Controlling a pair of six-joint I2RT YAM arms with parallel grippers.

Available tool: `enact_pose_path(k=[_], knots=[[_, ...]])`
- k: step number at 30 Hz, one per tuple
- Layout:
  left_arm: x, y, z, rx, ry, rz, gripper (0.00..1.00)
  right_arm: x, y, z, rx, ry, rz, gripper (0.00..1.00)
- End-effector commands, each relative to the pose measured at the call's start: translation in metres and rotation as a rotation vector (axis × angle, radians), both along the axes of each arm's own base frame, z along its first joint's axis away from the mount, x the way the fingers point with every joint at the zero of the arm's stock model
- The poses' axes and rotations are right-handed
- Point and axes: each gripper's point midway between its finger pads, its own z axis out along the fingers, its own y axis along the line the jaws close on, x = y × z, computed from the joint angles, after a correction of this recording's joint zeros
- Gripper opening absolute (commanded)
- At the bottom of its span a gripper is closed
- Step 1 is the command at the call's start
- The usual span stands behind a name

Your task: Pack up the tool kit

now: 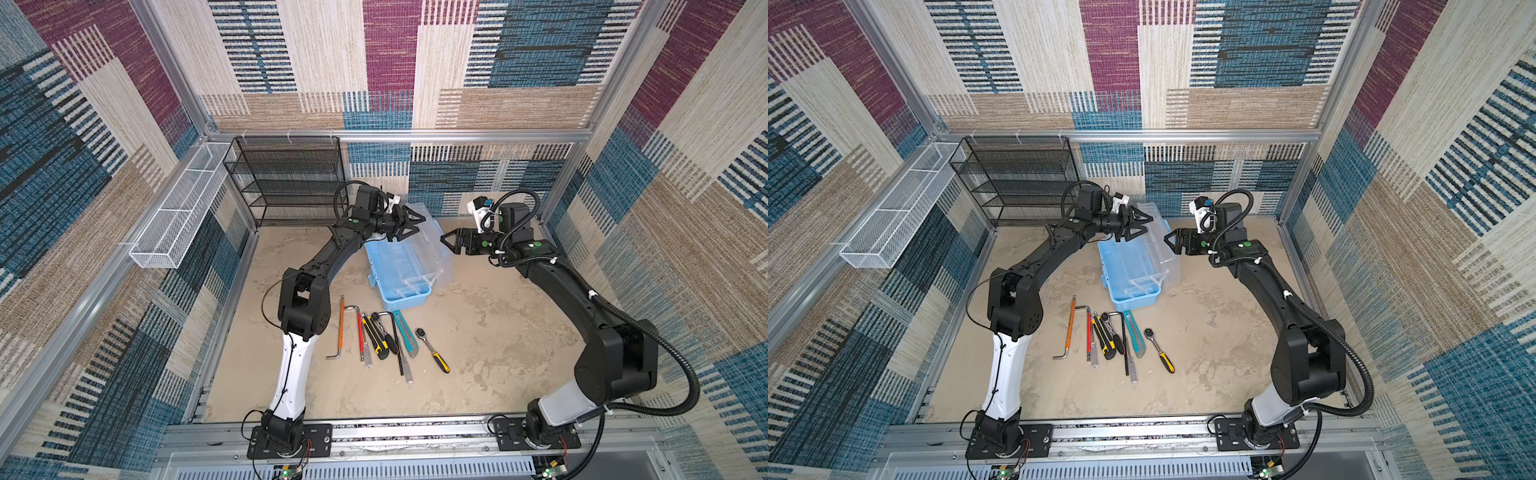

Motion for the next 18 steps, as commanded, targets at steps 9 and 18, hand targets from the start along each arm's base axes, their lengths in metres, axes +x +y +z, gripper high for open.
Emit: enact_pose_path(k=[9,18], knots=[[-0.003,0.001,0.007,-0.008,-0.038,-0.013,0.53,0.01,0.02,-0.015,-0.256,0.008,-0.038,0.95],[-0.002,0.015,0.011,-0.007,-0.046,0.011,0.56,0.022,0.026,-0.028,-0.342,0.03,-0.066,0.93]])
